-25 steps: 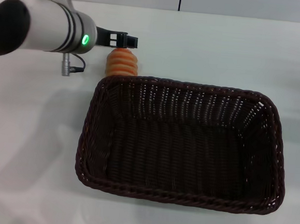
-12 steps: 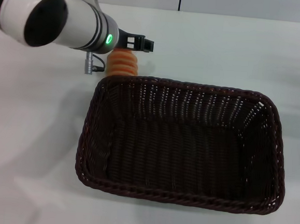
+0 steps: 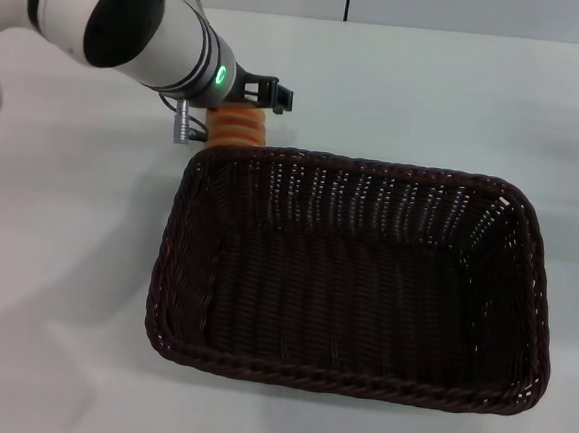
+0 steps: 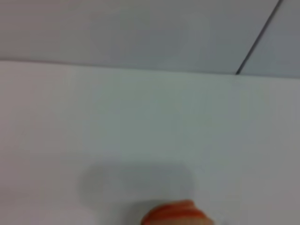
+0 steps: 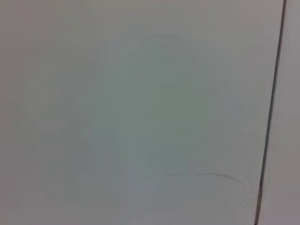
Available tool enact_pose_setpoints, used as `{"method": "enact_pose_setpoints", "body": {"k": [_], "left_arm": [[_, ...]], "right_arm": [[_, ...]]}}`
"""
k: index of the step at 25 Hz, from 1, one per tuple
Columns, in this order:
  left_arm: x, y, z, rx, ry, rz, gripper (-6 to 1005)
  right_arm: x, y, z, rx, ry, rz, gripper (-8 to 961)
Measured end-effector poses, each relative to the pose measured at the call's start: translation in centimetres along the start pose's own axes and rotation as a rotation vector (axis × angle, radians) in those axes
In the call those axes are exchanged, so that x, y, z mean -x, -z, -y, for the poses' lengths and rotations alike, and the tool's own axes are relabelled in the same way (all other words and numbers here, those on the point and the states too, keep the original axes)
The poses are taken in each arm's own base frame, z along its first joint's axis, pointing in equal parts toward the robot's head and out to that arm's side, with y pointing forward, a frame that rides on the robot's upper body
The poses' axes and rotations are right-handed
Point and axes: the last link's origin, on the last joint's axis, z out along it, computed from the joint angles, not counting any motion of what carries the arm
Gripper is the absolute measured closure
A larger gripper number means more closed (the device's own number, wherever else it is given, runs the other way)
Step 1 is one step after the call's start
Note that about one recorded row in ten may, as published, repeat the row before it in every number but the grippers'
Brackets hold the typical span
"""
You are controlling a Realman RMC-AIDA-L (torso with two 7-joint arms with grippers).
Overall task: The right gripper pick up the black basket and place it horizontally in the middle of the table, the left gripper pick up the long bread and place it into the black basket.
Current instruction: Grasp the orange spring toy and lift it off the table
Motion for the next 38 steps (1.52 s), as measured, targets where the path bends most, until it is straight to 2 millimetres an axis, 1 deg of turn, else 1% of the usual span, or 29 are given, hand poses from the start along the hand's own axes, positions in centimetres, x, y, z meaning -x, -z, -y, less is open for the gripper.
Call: {"method": "enact_pose_setpoints", "body": {"k": [7,13,18,27,38], "left_arm": [[0.1,-0.7,0.3,-0.034,0.002,0.039,137],[0.0,-0.9,0.0,-0.026,0.002,0.067,138],[-0.1,-1.1,0.2,-0.046,-0.009,0.093,138],[0.3,-1.6,0.8,-0.072,-0.021,0.123,137],[1.0,-2.3,1.0,-0.064,-0.02,0.145,138]], "right_arm": [[-0.1,0.2,0.1,0.011,0.005,-0.002,752],[0.0,0.1,-0.1,0.028,0.014,0.001,752],[0.1,0.1,-0.2,0.037,0.014,0.003,751],[0.1,0.0,-0.6,0.043,0.006,0.003,751],[0.2,0.0,-1.2,0.051,-0.002,0.02,751]]}}
